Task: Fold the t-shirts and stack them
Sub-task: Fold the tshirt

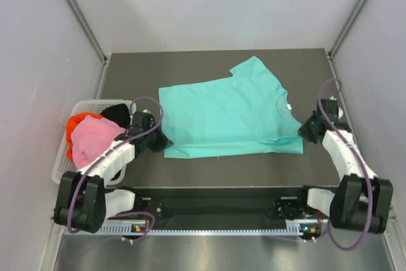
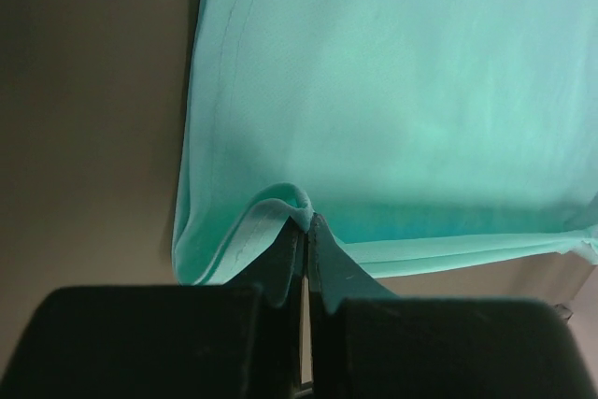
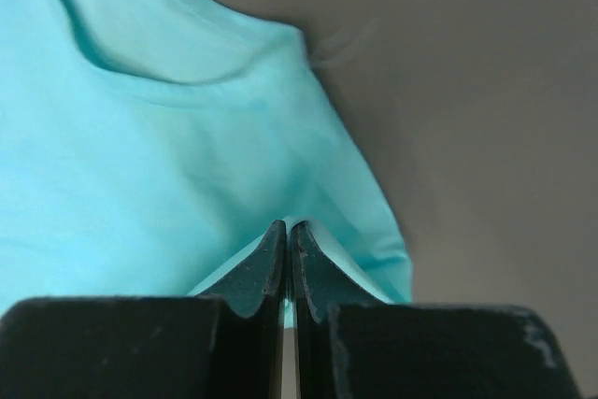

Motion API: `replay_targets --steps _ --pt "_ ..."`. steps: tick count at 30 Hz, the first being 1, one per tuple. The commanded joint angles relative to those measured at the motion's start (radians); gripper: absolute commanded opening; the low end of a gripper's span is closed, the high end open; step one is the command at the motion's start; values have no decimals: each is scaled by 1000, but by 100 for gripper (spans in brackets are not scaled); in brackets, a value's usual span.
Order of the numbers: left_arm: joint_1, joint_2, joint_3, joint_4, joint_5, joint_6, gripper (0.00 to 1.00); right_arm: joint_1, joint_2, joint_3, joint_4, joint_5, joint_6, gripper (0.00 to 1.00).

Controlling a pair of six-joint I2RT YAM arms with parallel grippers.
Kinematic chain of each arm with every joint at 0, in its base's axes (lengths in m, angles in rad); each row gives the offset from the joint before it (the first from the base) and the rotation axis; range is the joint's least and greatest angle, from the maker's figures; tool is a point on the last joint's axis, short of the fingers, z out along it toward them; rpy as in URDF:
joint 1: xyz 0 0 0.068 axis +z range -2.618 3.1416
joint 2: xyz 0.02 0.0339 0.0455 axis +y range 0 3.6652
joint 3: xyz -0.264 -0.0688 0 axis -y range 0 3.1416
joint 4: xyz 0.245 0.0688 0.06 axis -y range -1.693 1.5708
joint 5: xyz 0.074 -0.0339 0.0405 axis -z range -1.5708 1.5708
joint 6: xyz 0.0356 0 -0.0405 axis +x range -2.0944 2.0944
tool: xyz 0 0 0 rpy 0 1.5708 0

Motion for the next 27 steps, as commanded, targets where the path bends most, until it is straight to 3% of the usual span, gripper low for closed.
replay_targets --steps 1,13,27 --pt "1 26 69 -8 -41 22 0 68 132 144 100 59 -70 0" --pt "1 91 119 -68 -153 30 0 136 390 392 122 89 -261 0" --pt "1 169 161 -73 -197 44 0 211 520 489 200 85 -373 2"
